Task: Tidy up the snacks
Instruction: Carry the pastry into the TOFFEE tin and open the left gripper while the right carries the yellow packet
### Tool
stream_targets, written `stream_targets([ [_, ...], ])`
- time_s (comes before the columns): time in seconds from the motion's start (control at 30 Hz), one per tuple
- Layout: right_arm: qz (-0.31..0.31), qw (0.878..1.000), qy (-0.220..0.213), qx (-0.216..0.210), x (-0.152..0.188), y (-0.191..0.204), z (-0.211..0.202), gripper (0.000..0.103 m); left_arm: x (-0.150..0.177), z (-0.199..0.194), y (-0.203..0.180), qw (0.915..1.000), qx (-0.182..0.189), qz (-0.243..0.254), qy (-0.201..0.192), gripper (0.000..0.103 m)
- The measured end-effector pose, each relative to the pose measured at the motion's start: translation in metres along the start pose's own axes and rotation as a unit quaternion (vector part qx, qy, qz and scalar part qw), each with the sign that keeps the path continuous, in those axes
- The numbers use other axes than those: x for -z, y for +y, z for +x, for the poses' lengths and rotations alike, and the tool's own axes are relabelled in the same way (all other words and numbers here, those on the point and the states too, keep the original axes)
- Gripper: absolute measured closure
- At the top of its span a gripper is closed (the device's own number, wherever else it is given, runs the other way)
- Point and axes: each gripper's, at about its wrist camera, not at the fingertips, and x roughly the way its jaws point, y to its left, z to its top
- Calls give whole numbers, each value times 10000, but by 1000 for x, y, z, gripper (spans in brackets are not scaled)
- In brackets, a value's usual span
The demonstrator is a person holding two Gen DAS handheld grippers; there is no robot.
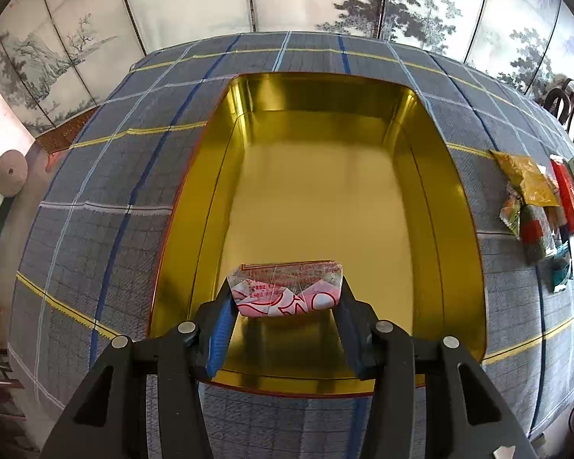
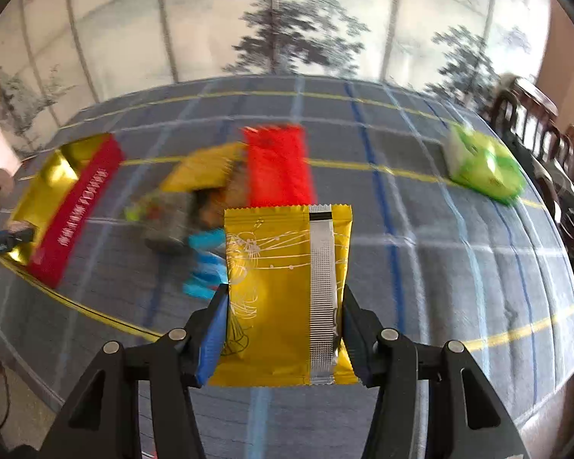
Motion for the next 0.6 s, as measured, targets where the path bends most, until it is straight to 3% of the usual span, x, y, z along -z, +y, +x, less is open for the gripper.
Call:
stream_targets([
  [0.27,-444,9958,-72,-802,-38,82,14,48,6,3,5,10000,2,31,67,59],
  [0.6,-839,9886,-53,-1247,-54,153,21,48,6,6,6,10000,18,7,93,57],
])
